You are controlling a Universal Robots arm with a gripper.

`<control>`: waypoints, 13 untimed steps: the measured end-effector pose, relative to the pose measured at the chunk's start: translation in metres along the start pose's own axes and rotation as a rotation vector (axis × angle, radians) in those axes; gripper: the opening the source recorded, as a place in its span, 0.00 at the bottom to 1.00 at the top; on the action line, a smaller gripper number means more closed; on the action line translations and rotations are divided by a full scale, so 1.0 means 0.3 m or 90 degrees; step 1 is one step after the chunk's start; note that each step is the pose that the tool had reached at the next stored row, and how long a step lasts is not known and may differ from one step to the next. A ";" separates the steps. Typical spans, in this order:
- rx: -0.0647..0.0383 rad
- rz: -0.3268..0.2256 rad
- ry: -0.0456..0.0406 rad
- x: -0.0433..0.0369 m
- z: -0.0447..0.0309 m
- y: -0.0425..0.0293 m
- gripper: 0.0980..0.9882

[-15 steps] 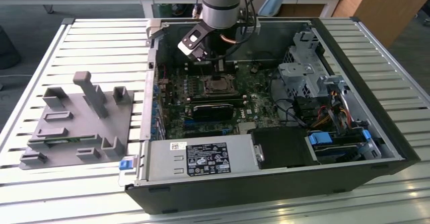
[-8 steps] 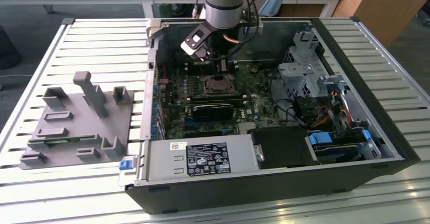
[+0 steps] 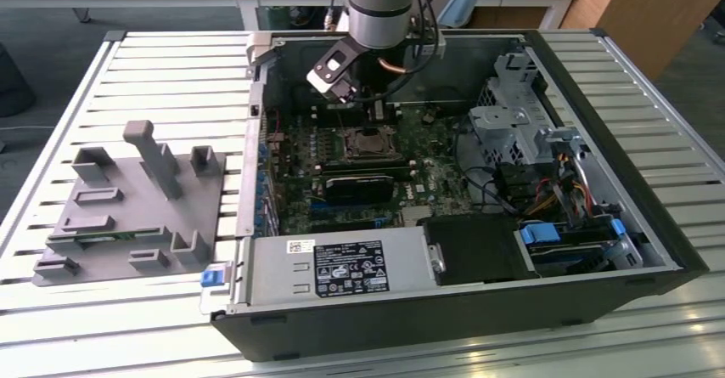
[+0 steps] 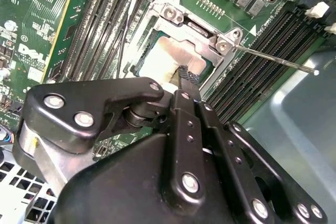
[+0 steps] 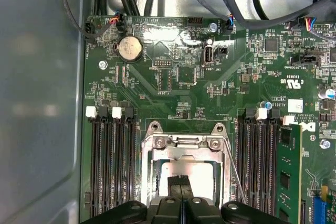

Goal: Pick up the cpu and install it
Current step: 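Install the first cpu locking lever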

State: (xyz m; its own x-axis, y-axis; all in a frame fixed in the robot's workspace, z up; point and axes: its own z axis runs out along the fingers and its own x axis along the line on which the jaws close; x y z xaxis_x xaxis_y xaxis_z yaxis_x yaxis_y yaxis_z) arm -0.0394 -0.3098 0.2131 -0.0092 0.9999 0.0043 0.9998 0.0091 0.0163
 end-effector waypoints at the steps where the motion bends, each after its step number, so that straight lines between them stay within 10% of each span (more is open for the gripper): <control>1: 0.000 0.000 0.0000 0.000 0.000 0.000 0.01; 13: 0.000 0.000 0.0000 0.000 -0.025 0.001 0.01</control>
State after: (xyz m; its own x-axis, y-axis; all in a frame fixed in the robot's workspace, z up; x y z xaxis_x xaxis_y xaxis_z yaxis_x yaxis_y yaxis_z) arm -0.0394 -0.3097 0.2206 -0.0093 0.9999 0.0043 0.9998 0.0093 0.0163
